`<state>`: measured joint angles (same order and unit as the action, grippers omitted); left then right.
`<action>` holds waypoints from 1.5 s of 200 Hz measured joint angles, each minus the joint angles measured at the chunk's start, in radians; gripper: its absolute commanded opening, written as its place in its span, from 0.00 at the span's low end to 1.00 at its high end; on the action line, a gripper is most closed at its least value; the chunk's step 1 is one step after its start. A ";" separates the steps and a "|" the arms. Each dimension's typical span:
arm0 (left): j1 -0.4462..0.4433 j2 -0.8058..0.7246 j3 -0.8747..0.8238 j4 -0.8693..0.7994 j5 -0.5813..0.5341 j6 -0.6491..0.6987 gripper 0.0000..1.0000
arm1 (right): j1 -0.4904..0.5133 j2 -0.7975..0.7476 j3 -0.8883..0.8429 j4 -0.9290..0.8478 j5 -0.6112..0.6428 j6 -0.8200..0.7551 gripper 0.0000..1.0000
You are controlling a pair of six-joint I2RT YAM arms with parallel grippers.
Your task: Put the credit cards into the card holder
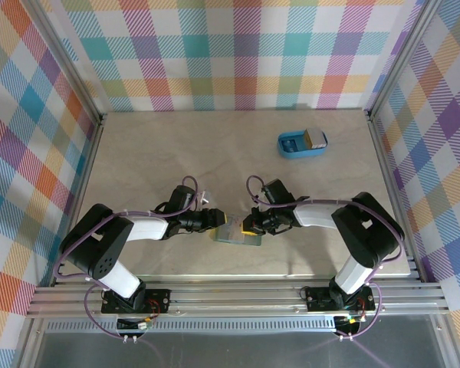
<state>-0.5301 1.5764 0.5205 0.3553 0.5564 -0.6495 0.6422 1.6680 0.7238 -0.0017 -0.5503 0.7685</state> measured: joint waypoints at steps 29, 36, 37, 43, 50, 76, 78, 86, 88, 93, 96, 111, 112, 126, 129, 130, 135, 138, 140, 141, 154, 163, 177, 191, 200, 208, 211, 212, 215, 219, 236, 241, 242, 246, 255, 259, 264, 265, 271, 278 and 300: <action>0.000 0.001 0.000 0.003 0.000 -0.008 0.47 | 0.002 0.026 0.015 0.002 -0.001 0.001 0.00; 0.000 0.002 0.000 0.004 0.000 -0.009 0.47 | 0.003 0.032 0.019 0.002 -0.002 0.001 0.00; 0.000 0.002 0.000 0.005 0.000 -0.009 0.47 | 0.003 0.033 0.019 0.002 -0.002 0.001 0.00; 0.000 0.002 0.000 0.006 0.000 -0.012 0.47 | 0.006 0.039 0.024 0.002 -0.003 0.001 0.00; 0.000 0.002 -0.001 0.008 0.000 -0.013 0.47 | 0.008 0.043 0.030 0.002 -0.003 0.001 0.00; 0.000 0.003 -0.006 0.018 0.000 -0.017 0.47 | 0.025 0.058 0.060 -0.003 -0.003 0.004 0.00; 0.000 0.003 -0.007 0.019 0.000 -0.017 0.47 | 0.026 0.060 0.063 -0.003 -0.003 0.004 0.00; 0.000 0.003 -0.008 0.022 0.000 -0.019 0.47 | 0.032 0.065 0.074 -0.008 -0.002 0.005 0.00; 0.000 0.003 -0.008 0.023 0.000 -0.019 0.47 | 0.033 0.066 0.077 -0.010 0.000 0.005 0.00; 0.000 0.003 -0.009 0.025 0.000 -0.020 0.47 | 0.036 0.070 0.084 -0.013 0.000 0.007 0.00; 0.000 0.003 -0.010 0.026 0.000 -0.020 0.46 | 0.037 0.071 0.088 -0.014 0.001 0.008 0.00; -0.001 0.003 -0.014 0.038 -0.001 -0.027 0.46 | 0.046 0.080 0.105 -0.024 0.006 0.013 0.00; -0.001 0.003 -0.015 0.038 -0.001 -0.027 0.46 | 0.046 0.080 0.106 -0.025 0.007 0.013 0.00; -0.002 0.003 -0.015 0.040 -0.005 -0.035 0.46 | 0.054 0.089 0.127 -0.043 0.016 0.018 0.00; -0.003 0.003 -0.015 0.040 -0.005 -0.035 0.46 | 0.056 0.090 0.132 -0.047 0.018 0.019 0.00; -0.003 0.003 -0.015 0.040 -0.005 -0.035 0.46 | 0.056 0.090 0.133 -0.048 0.018 0.019 0.00; -0.004 0.003 -0.015 0.041 -0.009 -0.039 0.46 | 0.059 0.091 0.139 -0.054 0.021 0.020 0.00; -0.005 0.002 -0.015 0.041 -0.009 -0.039 0.46 | 0.061 0.092 0.143 -0.058 0.023 0.021 0.00; -0.005 0.002 -0.015 0.041 -0.010 -0.040 0.46 | 0.062 0.093 0.145 -0.061 0.024 0.021 0.00; -0.005 0.002 -0.015 0.041 -0.011 -0.041 0.46 | 0.063 0.093 0.147 -0.063 0.025 0.021 0.00; -0.007 0.000 -0.016 0.041 -0.018 -0.046 0.46 | 0.068 0.101 0.164 -0.080 0.034 0.024 0.00; -0.010 0.000 -0.016 0.042 -0.023 -0.050 0.46 | 0.071 0.109 0.177 -0.092 0.037 0.027 0.00; -0.012 -0.001 -0.016 0.042 -0.031 -0.058 0.46 | 0.074 0.124 0.200 -0.112 0.039 0.028 0.00; -0.015 -0.001 -0.017 0.043 -0.037 -0.066 0.45 | 0.076 0.136 0.219 -0.132 0.038 0.028 0.03; -0.016 -0.002 -0.018 0.045 -0.042 -0.073 0.45 | 0.078 0.137 0.226 -0.143 0.039 0.027 0.07; -0.017 -0.003 -0.019 0.047 -0.045 -0.077 0.45 | 0.079 0.137 0.232 -0.154 0.043 0.027 0.16; -0.018 -0.003 -0.020 0.048 -0.047 -0.080 0.45 | 0.079 0.137 0.234 -0.158 0.044 0.027 0.19; -0.018 -0.004 -0.020 0.048 -0.048 -0.080 0.45 | 0.080 0.136 0.235 -0.160 0.045 0.029 0.20; -0.018 -0.004 -0.020 0.048 -0.050 -0.082 0.45 | 0.080 0.135 0.236 -0.164 0.048 0.023 0.24; -0.019 -0.005 -0.021 0.048 -0.053 -0.084 0.45 | 0.081 0.132 0.236 -0.170 0.057 0.027 0.28; -0.026 -0.007 -0.021 0.050 -0.067 -0.091 0.45 | 0.079 0.109 0.235 -0.222 0.093 0.013 0.40; -0.028 -0.007 -0.021 0.053 -0.070 -0.092 0.45 | 0.077 0.094 0.233 -0.238 0.103 0.014 0.42; -0.029 -0.007 -0.021 0.053 -0.071 -0.092 0.45 | 0.076 0.092 0.232 -0.240 0.105 0.013 0.43; -0.031 -0.007 -0.021 0.056 -0.073 -0.094 0.45 | 0.074 0.076 0.230 -0.254 0.111 0.013 0.44; -0.038 -0.005 -0.021 0.064 -0.077 -0.097 0.45 | 0.066 0.027 0.218 -0.281 0.134 0.008 0.47; -0.041 -0.005 -0.021 0.067 -0.076 -0.099 0.45 | 0.063 0.004 0.213 -0.294 0.138 0.009 0.47; -0.048 -0.004 -0.021 0.071 -0.076 -0.100 0.45 | 0.060 -0.031 0.204 -0.310 0.151 0.007 0.47; -0.050 -0.004 -0.022 0.072 -0.076 -0.101 0.45 | 0.059 -0.040 0.203 -0.315 0.151 0.007 0.47; -0.057 -0.003 -0.024 0.079 -0.075 -0.103 0.45 | 0.054 -0.083 0.194 -0.337 0.169 0.007 0.48; -0.063 -0.003 -0.028 0.089 -0.075 -0.107 0.45 | 0.047 -0.138 0.184 -0.366 0.192 0.007 0.48; -0.065 -0.019 -0.036 0.090 -0.078 -0.117 0.45 | 0.031 -0.277 0.171 -0.473 0.290 0.002 0.50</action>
<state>-0.5953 1.5574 0.4847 0.4458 0.4782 -0.7670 0.6731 1.3914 0.8951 -0.4751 -0.2607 0.7700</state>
